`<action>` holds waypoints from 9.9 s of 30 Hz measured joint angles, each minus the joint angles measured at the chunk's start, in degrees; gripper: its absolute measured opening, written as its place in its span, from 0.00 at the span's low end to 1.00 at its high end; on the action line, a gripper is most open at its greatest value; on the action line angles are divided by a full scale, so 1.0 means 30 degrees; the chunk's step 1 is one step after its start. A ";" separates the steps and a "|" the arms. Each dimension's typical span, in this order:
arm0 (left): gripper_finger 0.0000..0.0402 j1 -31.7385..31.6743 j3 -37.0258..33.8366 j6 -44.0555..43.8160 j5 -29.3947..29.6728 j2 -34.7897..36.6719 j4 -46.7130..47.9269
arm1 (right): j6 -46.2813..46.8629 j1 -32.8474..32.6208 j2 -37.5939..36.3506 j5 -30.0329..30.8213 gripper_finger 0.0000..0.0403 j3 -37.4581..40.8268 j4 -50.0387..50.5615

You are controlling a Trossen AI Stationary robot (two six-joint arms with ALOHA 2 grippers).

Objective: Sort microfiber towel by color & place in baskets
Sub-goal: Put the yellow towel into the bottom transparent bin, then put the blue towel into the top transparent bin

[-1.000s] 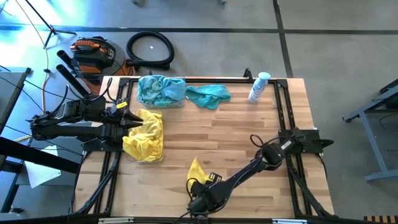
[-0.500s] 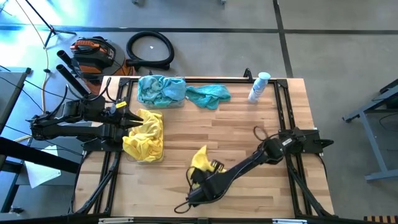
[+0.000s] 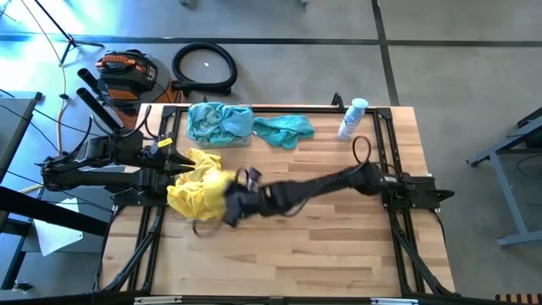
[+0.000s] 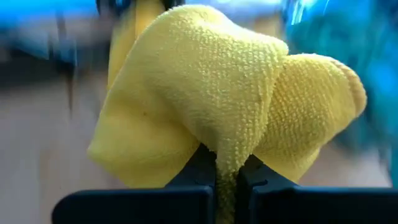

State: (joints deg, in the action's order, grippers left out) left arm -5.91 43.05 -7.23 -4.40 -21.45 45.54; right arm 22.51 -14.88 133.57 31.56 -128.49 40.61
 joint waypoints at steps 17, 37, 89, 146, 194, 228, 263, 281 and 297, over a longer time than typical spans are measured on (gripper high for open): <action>0.17 0.0005 0.0007 -0.0199 0.0007 0.0000 -0.2190 | -0.5167 0.3470 0.1646 -0.6504 0.00 -0.0026 -0.9649; 0.17 0.0007 0.0015 -0.0209 -0.0015 -0.0594 -0.0903 | -0.4002 0.3542 0.0840 -0.8679 0.47 -0.0015 -0.8788; 0.00 0.1129 0.4280 -0.9852 0.2390 -1.5570 0.6611 | 1.2113 -0.2483 -1.9397 -0.2521 0.39 2.4018 0.1308; 0.40 0.4283 0.6621 -1.8903 0.2339 -1.2978 0.8917 | 0.7973 -0.0260 -1.9909 -0.1583 0.39 2.4254 0.2103; 0.40 0.4159 0.3873 -2.1561 0.7174 -1.4363 0.6672 | 0.7825 -0.0245 -1.9902 -0.1055 0.39 2.4254 0.2124; 0.40 0.0110 0.3949 -1.2816 0.5227 -1.1900 0.4494 | 0.4506 0.2532 -1.8456 0.1052 0.39 2.4254 -0.7159; 0.40 -0.6118 0.3934 -0.0720 0.5661 -1.0397 0.4539 | 0.3328 1.3353 -0.1393 -0.7136 0.65 0.9340 0.2321; 0.40 -0.9230 0.3927 0.3154 0.4697 -0.9851 0.3402 | 0.3420 1.3062 -0.3549 -0.4385 0.06 0.6895 0.5391; 0.40 -1.0440 0.3920 0.3338 0.4721 -0.8328 0.3140 | -0.2968 1.1102 -0.4298 -0.5556 0.01 0.1552 -0.5411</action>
State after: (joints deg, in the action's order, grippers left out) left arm -37.23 54.81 2.78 9.76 -46.44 54.96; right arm 13.61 18.42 120.68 14.89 -123.83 24.37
